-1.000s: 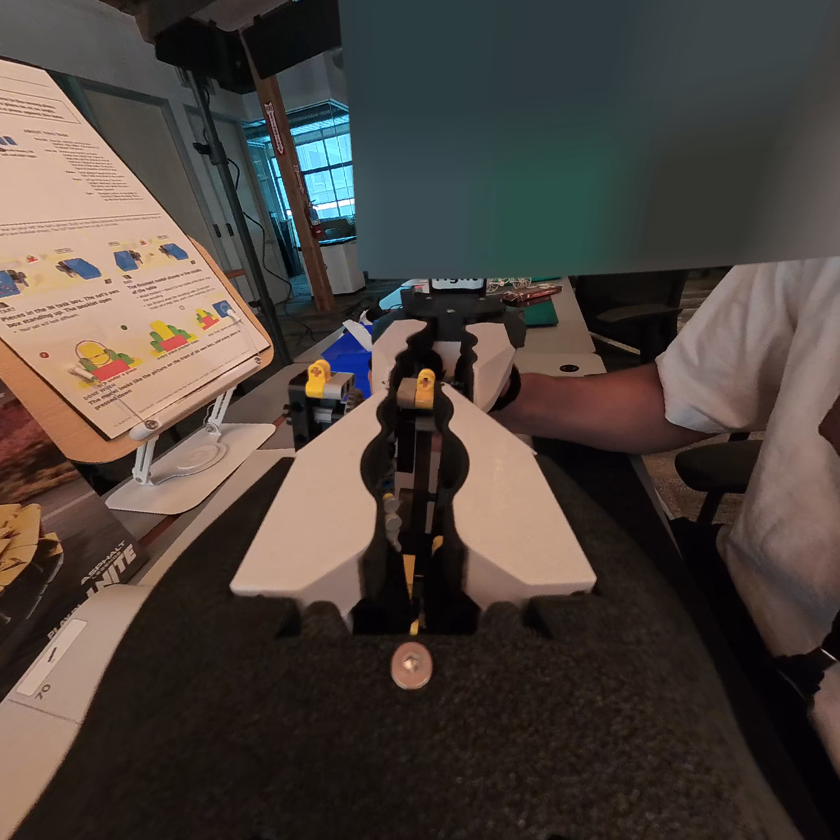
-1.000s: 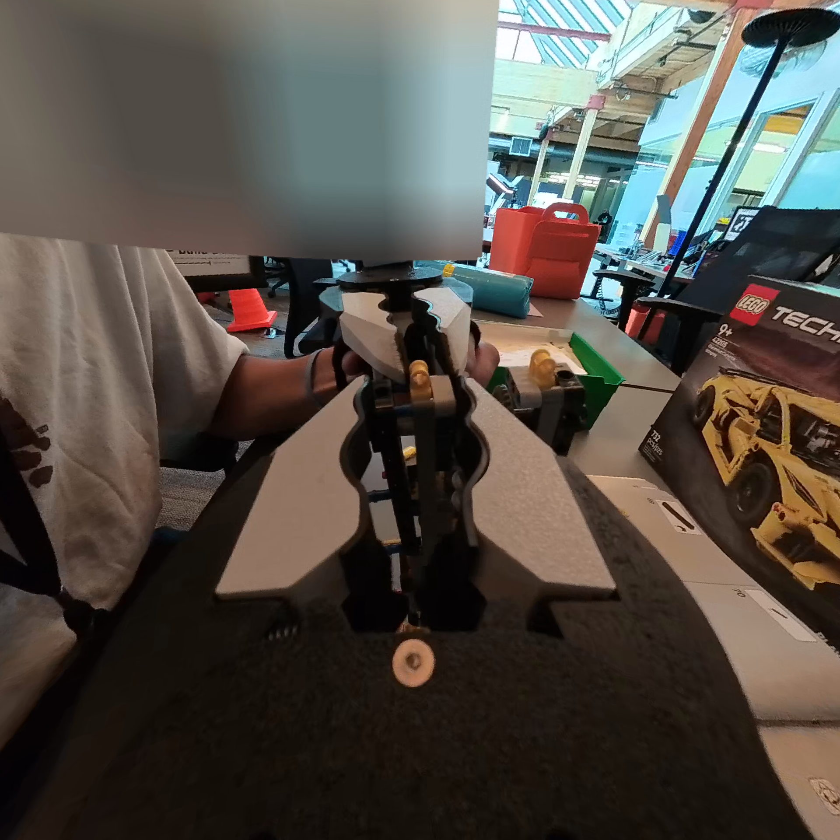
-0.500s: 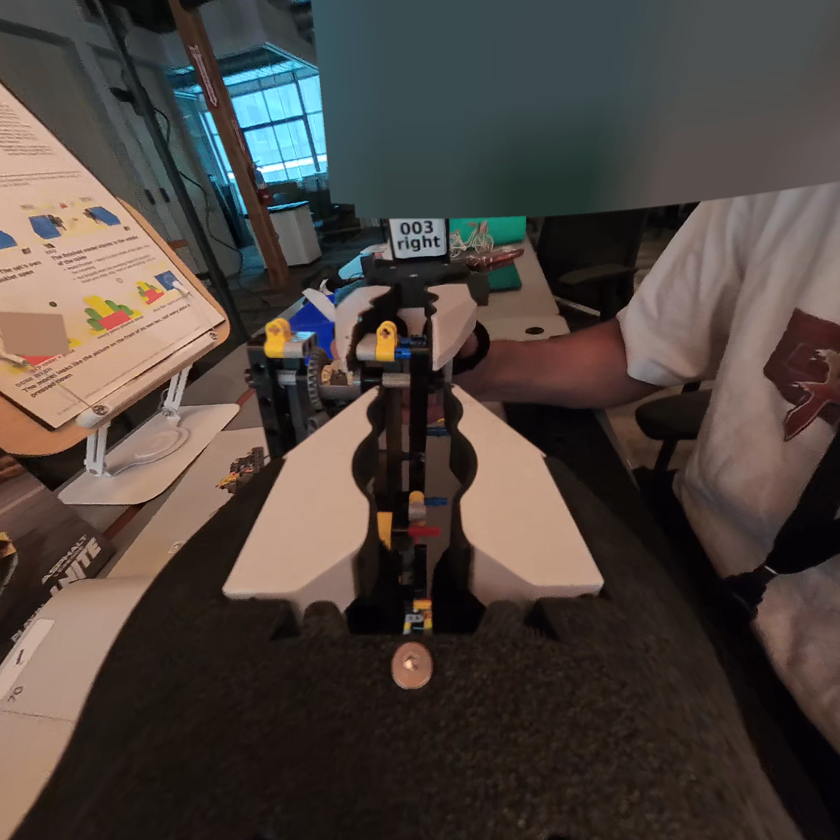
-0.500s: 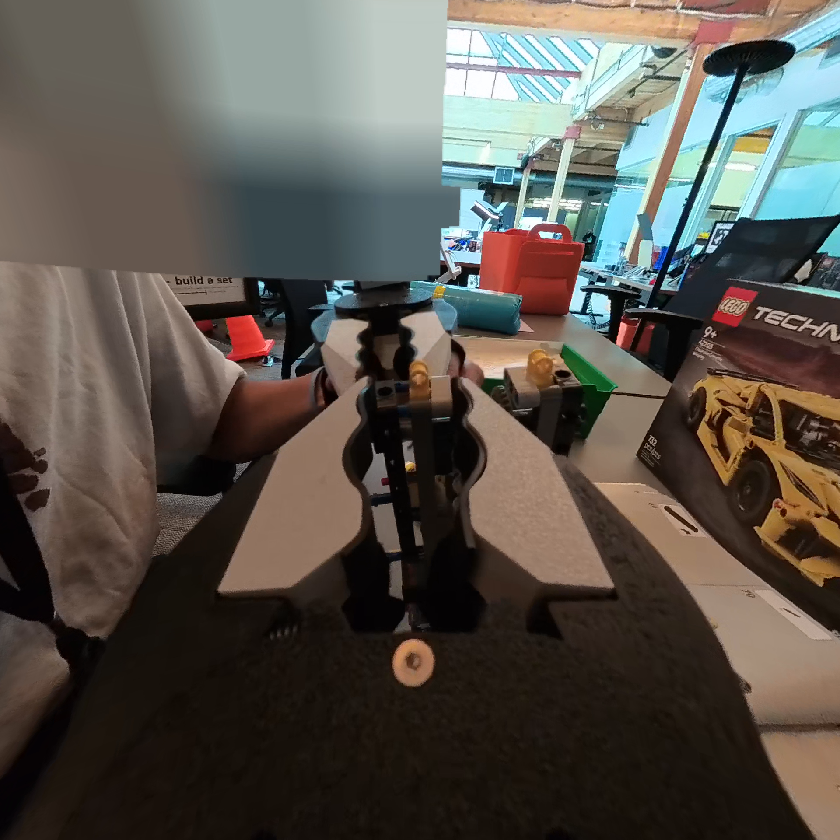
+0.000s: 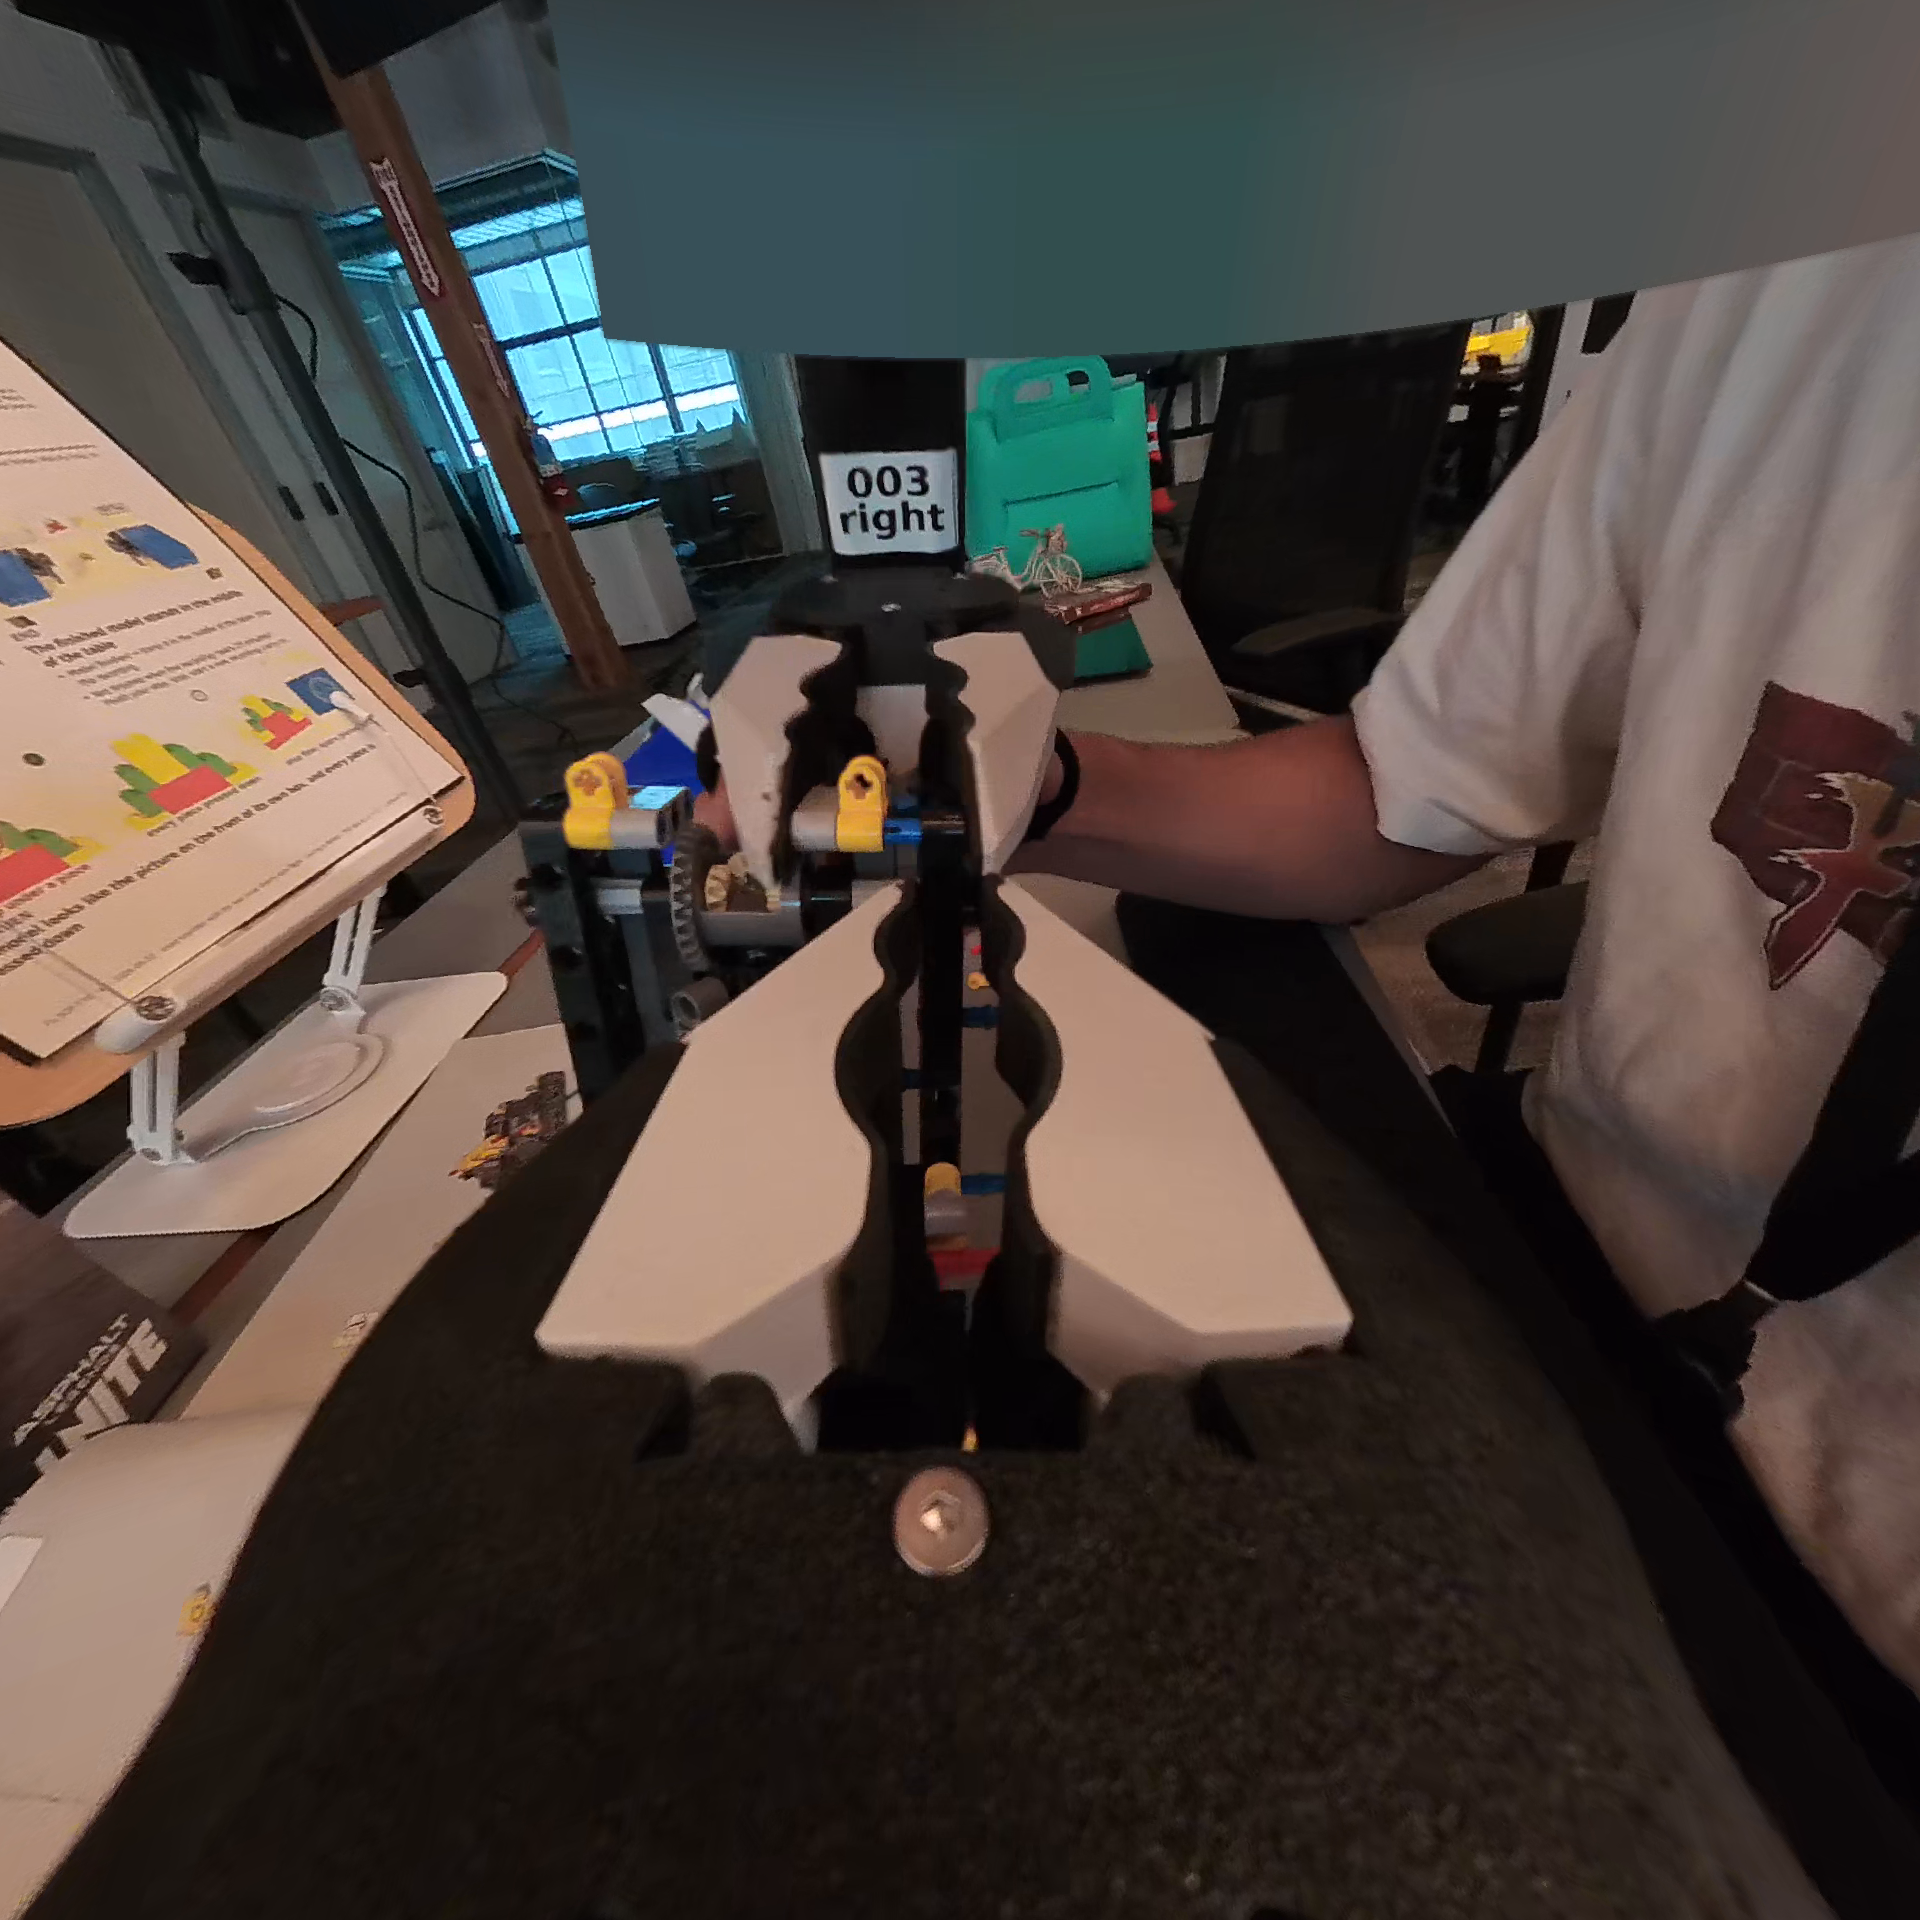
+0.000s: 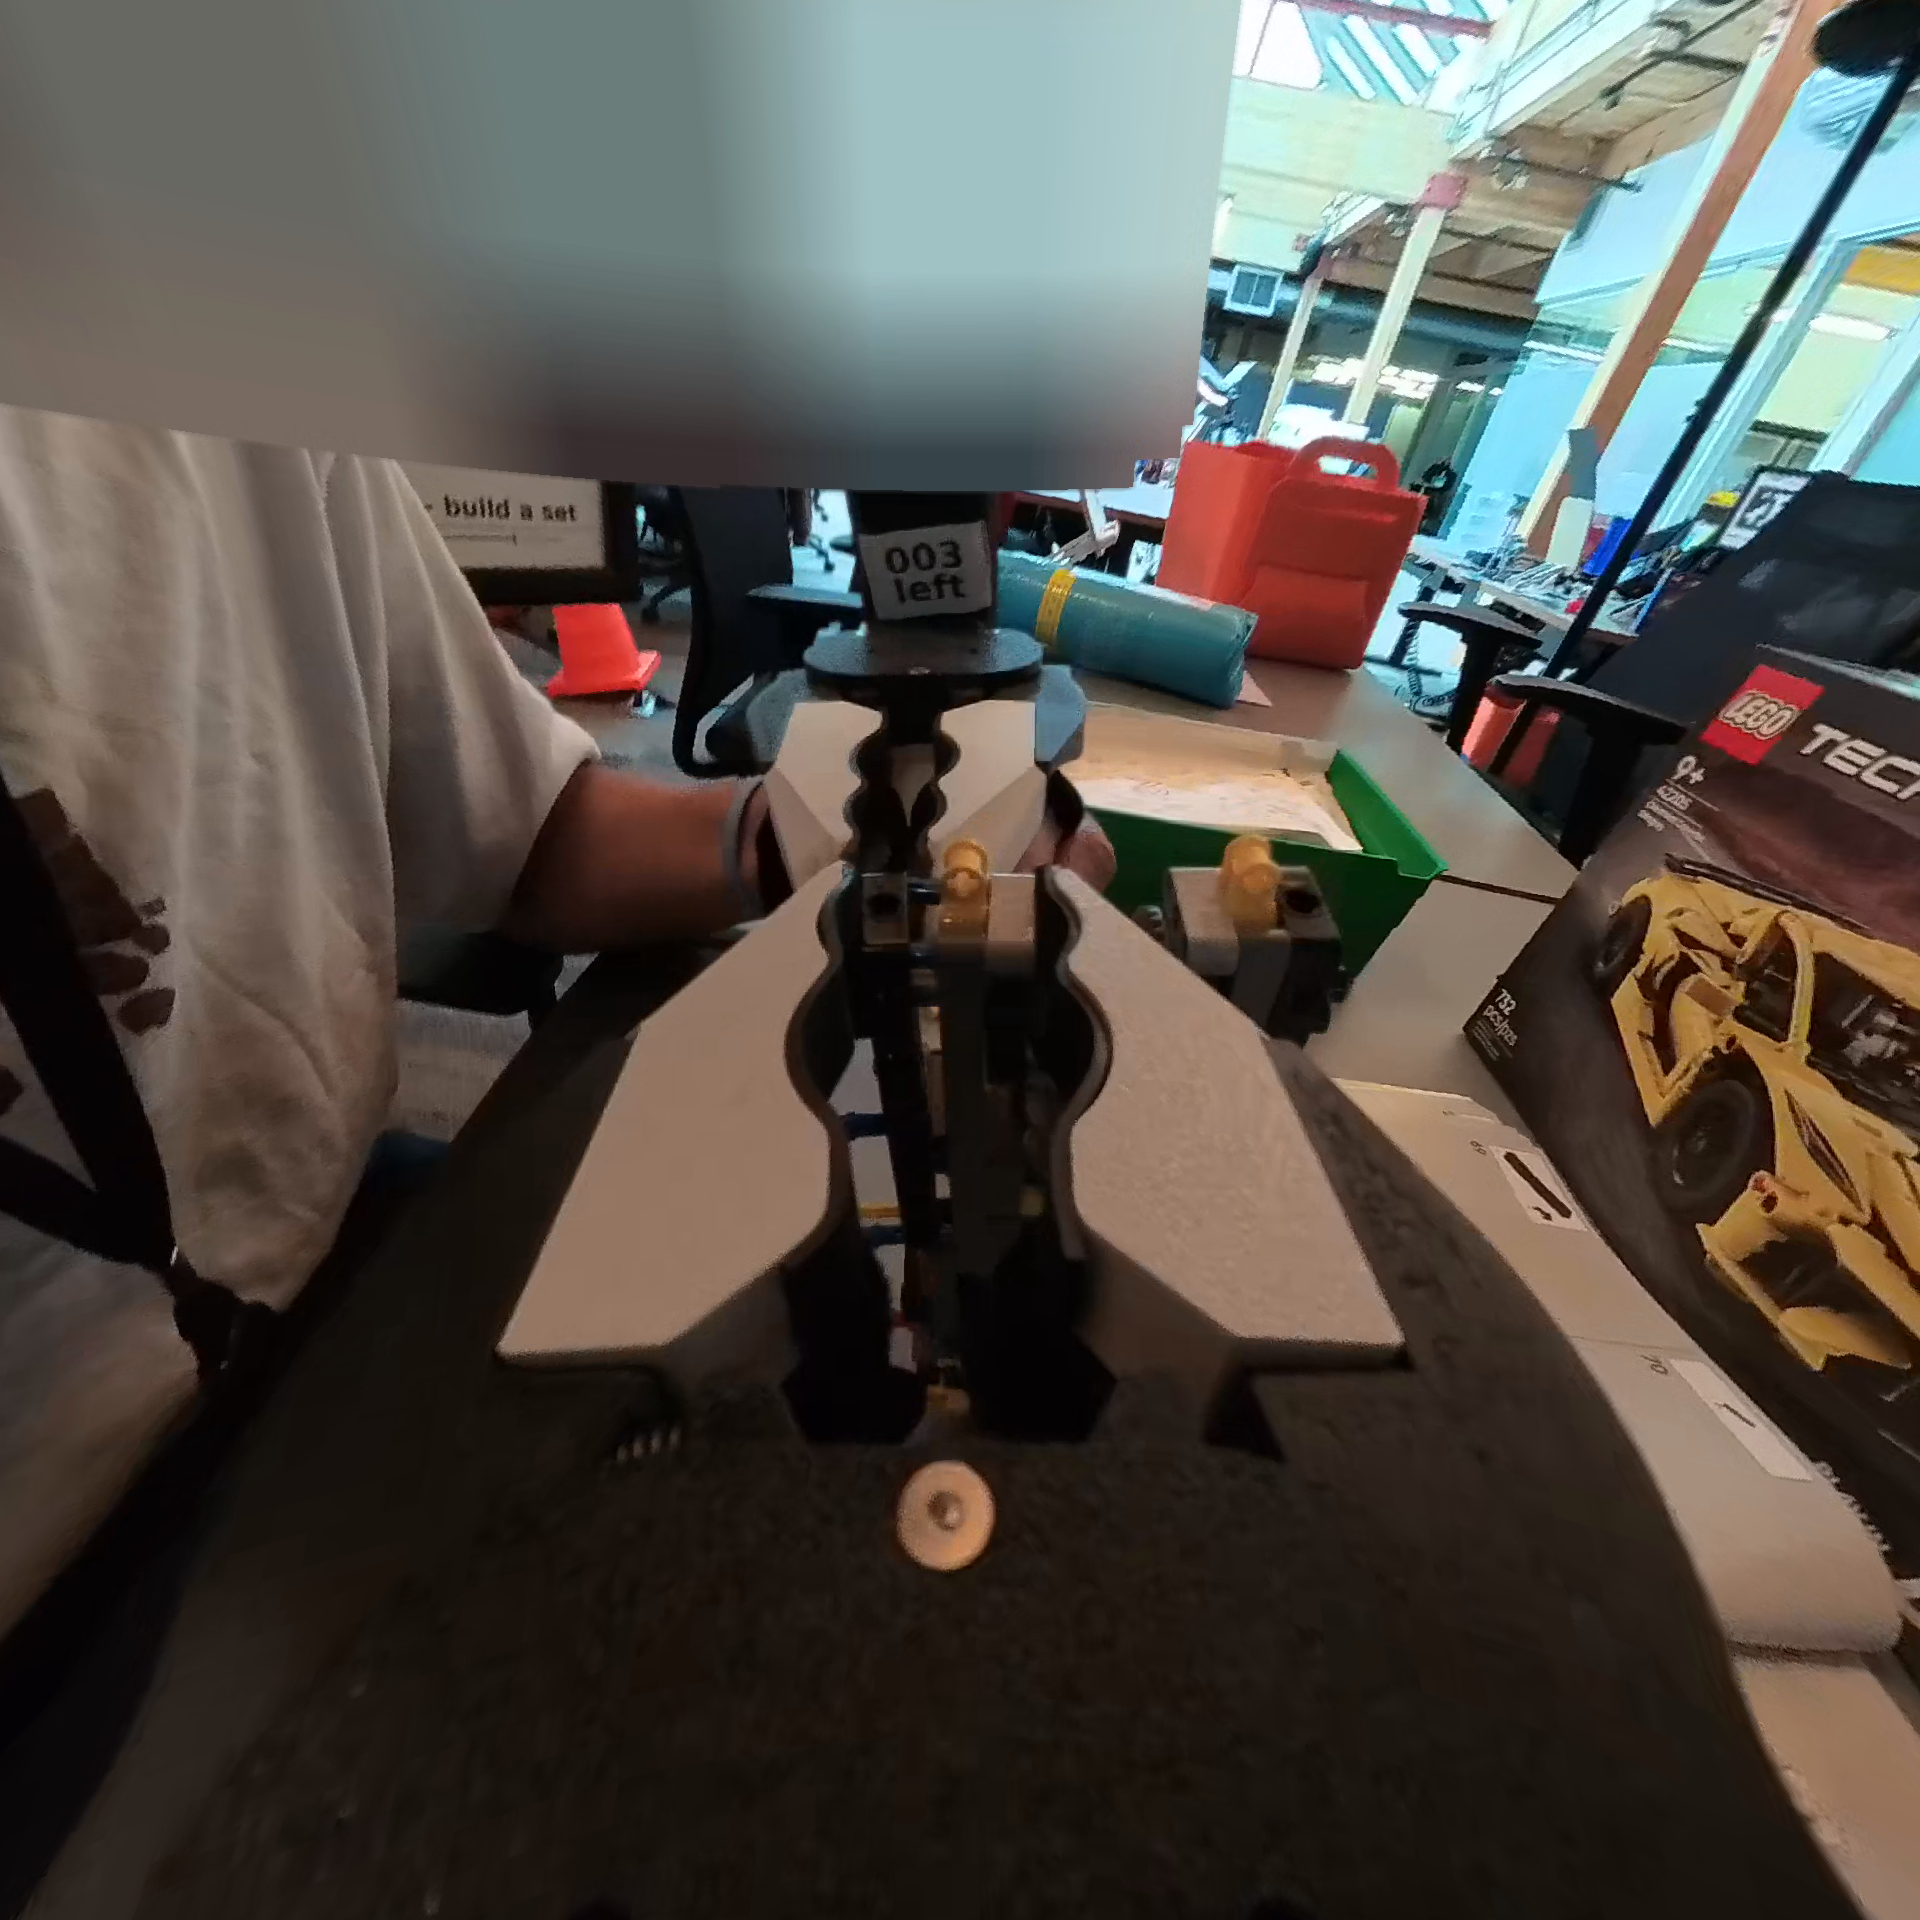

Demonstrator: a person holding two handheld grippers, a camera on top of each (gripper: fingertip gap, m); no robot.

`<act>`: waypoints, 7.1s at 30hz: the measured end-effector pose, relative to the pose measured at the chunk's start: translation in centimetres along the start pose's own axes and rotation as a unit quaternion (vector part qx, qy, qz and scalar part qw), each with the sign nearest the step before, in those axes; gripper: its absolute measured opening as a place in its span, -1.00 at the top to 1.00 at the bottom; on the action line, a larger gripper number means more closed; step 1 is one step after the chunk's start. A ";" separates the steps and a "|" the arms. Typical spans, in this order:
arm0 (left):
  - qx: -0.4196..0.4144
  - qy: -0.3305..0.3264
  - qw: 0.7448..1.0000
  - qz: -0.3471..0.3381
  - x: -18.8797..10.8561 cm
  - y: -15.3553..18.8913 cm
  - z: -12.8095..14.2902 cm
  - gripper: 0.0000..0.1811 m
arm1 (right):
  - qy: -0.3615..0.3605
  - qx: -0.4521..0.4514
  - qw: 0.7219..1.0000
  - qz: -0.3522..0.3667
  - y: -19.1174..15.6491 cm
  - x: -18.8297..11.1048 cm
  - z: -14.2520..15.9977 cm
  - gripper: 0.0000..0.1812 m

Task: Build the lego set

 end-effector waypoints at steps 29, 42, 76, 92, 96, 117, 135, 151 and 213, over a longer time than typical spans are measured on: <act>-0.076 0.014 0.989 0.127 -1.7 -0.7 0.3 0.88 | -0.276 -0.136 0.945 -0.108 -0.4 -0.1 -4.3 0.55; -0.128 0.008 0.971 0.203 -2.4 -3.9 0.3 0.88 | -0.467 -0.280 0.796 -0.266 1.9 4.8 -5.4 0.71; -0.009 -0.055 0.920 -0.389 -1.1 -0.6 -0.1 0.70 | -0.369 -0.041 0.929 -0.002 4.4 3.6 -5.6 0.50; 0.016 -0.076 0.898 -0.434 1.2 0.3 -0.2 0.70 | -0.259 0.083 0.934 0.233 0.9 3.5 -2.7 0.61; 0.019 -0.087 0.898 -0.430 1.1 0.4 -0.3 0.71 | -0.260 0.076 0.936 0.227 0.8 3.5 -2.8 0.62; 0.031 -0.110 0.923 -0.368 1.7 0.2 -0.5 0.71 | -0.268 0.046 0.944 0.185 1.1 2.5 -2.8 0.60; 0.034 -0.089 0.928 -0.360 1.2 -0.1 -0.4 0.70 | -0.144 0.123 0.971 0.148 1.0 1.0 -2.2 0.50; 0.060 -0.114 0.936 -0.327 1.9 0.4 -0.4 0.70 | -0.182 0.066 0.960 0.202 0.3 1.6 -1.7 0.61; 0.091 -0.146 0.909 -0.380 4.9 1.2 1.7 0.65 | -0.224 0.066 0.946 0.225 0.3 -0.5 -1.3 0.63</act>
Point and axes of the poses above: each gripper's, where its closed fingertips meet, x out along the fingers, z out of its underside, y = z × x across the jaws, the point moved 7 cm from there along -x, back along the fingers, and after that the axes turned 4 degrees about x, right-handed, at the moved point
